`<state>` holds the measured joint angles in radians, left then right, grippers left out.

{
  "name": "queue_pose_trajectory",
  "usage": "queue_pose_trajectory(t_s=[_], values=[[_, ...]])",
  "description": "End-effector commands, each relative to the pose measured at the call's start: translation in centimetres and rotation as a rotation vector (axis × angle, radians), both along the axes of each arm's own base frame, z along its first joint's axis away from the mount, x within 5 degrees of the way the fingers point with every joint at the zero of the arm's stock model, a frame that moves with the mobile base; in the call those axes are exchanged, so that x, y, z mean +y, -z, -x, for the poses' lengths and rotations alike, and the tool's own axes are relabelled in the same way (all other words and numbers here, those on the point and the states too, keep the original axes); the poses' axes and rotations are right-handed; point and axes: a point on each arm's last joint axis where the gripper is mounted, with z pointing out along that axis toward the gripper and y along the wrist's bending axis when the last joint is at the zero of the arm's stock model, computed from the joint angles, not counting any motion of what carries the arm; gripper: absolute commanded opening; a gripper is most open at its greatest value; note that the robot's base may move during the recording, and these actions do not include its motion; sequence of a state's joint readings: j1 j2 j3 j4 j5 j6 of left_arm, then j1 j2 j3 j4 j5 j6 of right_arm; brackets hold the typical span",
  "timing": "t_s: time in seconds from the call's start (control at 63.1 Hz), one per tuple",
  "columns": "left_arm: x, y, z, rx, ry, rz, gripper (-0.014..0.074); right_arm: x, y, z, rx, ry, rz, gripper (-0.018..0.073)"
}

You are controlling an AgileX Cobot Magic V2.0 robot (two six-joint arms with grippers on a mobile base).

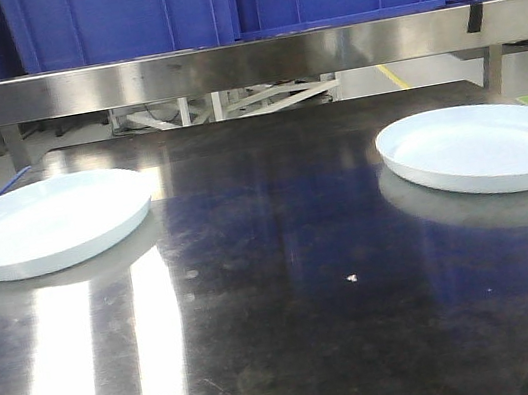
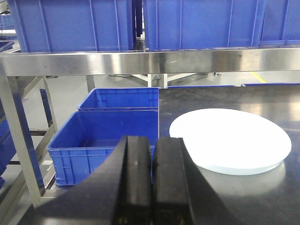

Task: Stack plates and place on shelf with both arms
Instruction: 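Lower the left gripper toward the rim of the plate nearest it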

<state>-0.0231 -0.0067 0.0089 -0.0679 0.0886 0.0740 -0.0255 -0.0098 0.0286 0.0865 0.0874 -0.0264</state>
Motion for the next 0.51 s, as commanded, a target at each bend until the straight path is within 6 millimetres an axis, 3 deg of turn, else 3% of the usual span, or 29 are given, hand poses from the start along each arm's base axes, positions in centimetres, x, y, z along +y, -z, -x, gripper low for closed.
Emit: queue_pose_trajectory(t_s=[0.0, 0.491], values=[[0.03, -0.01, 0.03, -0.068, -0.001, 0.011, 0.0084, -0.09, -1.44, 0.29, -0.125, 0.013, 0.010, 0.0056], [0.03, -0.05, 0.03, -0.073, -0.002, 0.011, 0.0084, -0.09, -1.44, 0.29, -0.125, 0.013, 0.010, 0.0056]])
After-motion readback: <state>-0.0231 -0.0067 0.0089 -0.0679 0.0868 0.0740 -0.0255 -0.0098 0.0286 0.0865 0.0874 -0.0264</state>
